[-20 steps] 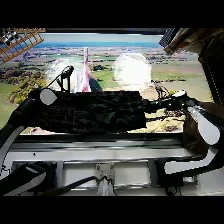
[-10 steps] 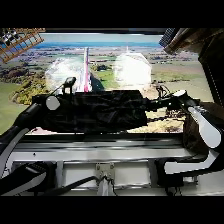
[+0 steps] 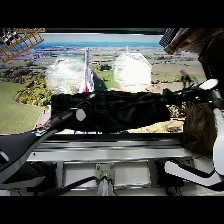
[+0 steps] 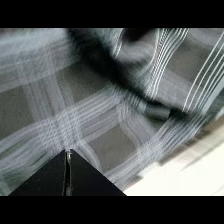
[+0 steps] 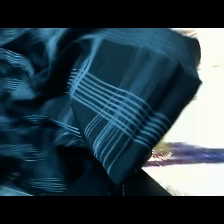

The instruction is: Fold the clothes and pants, and hang the long-sleeved shirts on hangers.

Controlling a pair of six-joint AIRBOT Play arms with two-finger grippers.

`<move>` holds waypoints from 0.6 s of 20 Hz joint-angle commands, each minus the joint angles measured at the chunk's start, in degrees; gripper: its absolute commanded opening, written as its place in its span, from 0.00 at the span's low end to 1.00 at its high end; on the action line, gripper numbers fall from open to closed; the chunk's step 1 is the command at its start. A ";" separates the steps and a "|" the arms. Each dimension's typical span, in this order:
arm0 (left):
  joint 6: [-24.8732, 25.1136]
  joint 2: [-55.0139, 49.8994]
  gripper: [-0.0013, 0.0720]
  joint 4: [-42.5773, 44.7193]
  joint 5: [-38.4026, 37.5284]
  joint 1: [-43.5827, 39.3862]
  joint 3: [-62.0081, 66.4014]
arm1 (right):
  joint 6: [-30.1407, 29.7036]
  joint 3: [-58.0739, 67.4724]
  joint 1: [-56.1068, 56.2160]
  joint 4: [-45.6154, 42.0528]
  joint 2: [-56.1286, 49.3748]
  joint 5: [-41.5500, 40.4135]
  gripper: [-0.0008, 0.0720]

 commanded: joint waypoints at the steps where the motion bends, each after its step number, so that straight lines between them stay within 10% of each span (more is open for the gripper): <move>1: 0.00 -2.14 0.03 -5.97 10.21 -6.71 0.15 | 8.79 9.92 -1.11 -6.82 2.56 10.10 0.03; 12: 0.02 -7.69 0.03 -6.43 14.16 -12.22 11.63 | 20.28 34.82 -0.98 -17.49 2.64 27.50 0.03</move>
